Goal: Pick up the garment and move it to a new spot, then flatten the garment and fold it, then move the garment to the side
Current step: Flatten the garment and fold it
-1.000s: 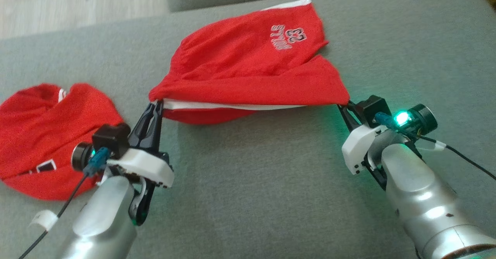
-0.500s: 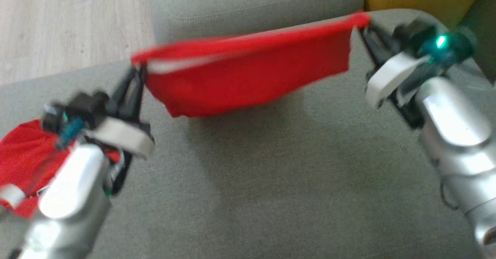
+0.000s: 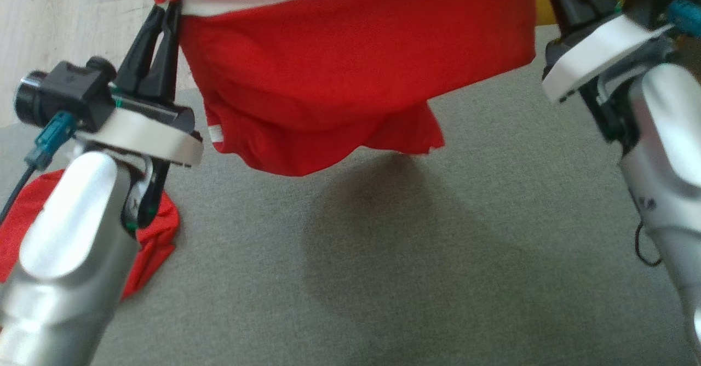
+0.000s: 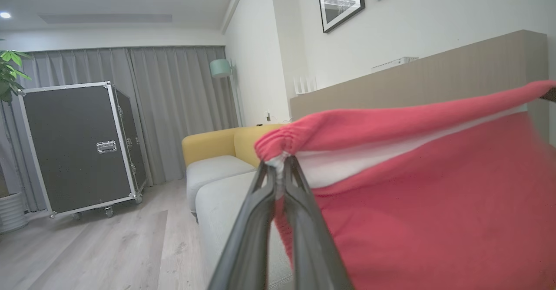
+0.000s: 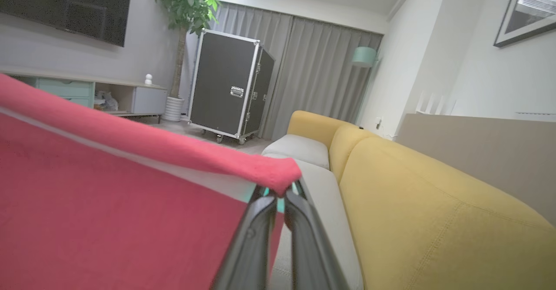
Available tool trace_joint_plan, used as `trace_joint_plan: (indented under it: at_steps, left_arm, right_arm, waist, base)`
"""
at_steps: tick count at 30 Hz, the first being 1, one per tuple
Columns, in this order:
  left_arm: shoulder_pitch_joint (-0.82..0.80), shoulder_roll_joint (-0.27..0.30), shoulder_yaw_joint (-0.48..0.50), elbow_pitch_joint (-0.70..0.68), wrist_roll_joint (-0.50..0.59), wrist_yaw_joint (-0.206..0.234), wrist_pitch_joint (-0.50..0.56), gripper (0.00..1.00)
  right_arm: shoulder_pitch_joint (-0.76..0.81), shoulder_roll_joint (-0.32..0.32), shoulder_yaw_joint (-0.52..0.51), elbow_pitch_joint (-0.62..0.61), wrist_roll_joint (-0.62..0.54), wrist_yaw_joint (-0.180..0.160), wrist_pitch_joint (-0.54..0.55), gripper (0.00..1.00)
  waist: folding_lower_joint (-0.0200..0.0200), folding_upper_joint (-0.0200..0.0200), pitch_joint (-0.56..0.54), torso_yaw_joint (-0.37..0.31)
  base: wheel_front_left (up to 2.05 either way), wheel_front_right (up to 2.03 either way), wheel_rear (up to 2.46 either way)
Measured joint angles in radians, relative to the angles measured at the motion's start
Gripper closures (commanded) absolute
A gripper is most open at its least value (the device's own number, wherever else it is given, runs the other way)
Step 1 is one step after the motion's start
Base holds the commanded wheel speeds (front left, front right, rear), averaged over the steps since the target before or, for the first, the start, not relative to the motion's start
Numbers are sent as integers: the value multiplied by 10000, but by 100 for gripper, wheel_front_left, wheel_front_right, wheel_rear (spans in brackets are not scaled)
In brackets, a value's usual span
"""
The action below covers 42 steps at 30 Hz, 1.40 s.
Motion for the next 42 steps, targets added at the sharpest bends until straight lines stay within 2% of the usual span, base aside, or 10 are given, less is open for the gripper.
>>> trace_joint_plan:
  at_steps: [6,10,15,19,22,25,32,36,42]
  left_arm:
    - [820,173,-21,-662,-303,-4,428,100]
    - [937,355,-8,-1231,-343,6,644,100]
    - [322,430,-13,-1459,-360,-21,1085,100]
    - [-865,431,-86,-976,-468,-405,1521,100]
    - [-2165,416,-52,-180,-537,-650,1674,100]
    - [-3757,322,-2,731,-391,-815,1565,100]
    - [-6963,-523,203,2752,134,-922,-393,100]
    - [-7235,-815,119,3910,17,-1225,-913,100]
    - [-6542,-874,-550,4930,-92,-1327,-1260,100]
  right_arm:
    - [876,-46,-267,-648,-6,0,393,100]
    - [1091,-77,-859,-1116,-284,0,527,100]
    - [989,36,-1407,-1484,-470,0,867,100]
    - [349,153,-1593,-1275,-671,0,943,100]
    - [-897,372,-1630,-683,-817,0,855,100]
    - [-2383,709,-2057,226,-1143,2,217,100]
    - [-4947,1561,-4098,2428,-2631,2,-1795,100]
    - [-5257,2082,-4621,3463,-3266,2,-2061,100]
    - [-4881,2293,-3900,5296,-3781,2,-2069,100]
  waist:
    - [0,0,67,53]
    - [0,0,244,98]
    - [0,0,770,140]
    - [2,0,1455,158]
    - [3,0,2081,137]
    - [4,-1,2745,96]
    - [5,-1,4127,29]
    - [4,-1,4684,27]
    - [4,-1,5274,97]
  base:
    - [0,0,0]
    - [0,0,0]
    - [0,0,0]
    - [0,0,0]
    - [0,0,0]
    - [0,0,0]
    - [0,0,0]
    - [0,0,0]
    - [0,0,0]
